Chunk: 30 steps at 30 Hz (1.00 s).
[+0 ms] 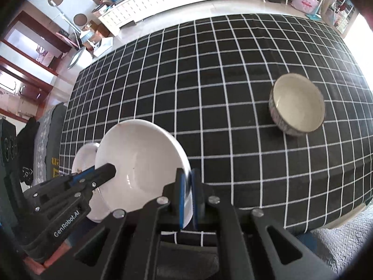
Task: Organize plates and bowls
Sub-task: 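Lift the cream bowl with both grippers toward the white bowl, then lower the cream bowl into the white bowl and open both grippers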
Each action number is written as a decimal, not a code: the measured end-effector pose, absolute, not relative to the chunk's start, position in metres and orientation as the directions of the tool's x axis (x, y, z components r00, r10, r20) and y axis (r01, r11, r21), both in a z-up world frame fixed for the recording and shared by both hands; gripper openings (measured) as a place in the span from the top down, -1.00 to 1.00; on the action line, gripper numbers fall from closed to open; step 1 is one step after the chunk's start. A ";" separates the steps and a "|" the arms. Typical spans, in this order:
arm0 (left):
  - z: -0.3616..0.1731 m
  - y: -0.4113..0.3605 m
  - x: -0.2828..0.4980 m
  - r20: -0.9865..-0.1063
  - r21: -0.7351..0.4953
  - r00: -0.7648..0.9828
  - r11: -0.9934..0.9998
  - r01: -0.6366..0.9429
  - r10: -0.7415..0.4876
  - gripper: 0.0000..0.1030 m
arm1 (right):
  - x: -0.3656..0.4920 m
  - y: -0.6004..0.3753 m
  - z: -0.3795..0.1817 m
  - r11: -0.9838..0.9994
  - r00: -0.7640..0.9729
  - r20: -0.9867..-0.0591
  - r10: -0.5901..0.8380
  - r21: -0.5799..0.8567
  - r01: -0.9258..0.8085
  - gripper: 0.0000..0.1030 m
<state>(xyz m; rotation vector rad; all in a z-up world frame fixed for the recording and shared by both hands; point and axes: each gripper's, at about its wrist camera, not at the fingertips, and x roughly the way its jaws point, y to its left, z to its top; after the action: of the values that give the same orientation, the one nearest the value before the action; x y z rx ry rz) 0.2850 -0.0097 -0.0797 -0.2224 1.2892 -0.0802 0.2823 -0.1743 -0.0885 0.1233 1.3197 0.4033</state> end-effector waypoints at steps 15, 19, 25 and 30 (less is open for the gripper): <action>-0.125 -0.006 0.257 -0.965 -0.178 0.212 0.980 -0.093 -0.155 0.87 | 0.261 -0.154 -0.124 0.927 0.126 -0.937 0.327 0.292 -0.234 0.84; -0.133 -0.013 0.258 -0.970 -0.166 0.194 0.982 -0.090 -0.147 0.86 | 0.260 -0.154 -0.132 0.928 0.111 -0.941 0.319 0.287 -0.239 0.84; -0.142 -0.018 0.261 -0.973 -0.159 0.180 0.983 -0.089 -0.141 0.86 | 0.260 -0.151 -0.140 0.929 0.097 -0.945 0.312 0.282 -0.239 0.84; -0.147 -0.021 0.263 -0.974 -0.155 0.178 0.984 -0.088 -0.138 0.86 | 0.261 -0.149 -0.143 0.931 0.096 -0.948 0.303 0.273 -0.242 0.84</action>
<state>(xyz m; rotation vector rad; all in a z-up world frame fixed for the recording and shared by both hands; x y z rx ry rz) 0.2628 -0.0210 -0.1469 -0.1913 1.3936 -0.0358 0.2608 -0.1489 -0.1430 0.0513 1.4185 0.4043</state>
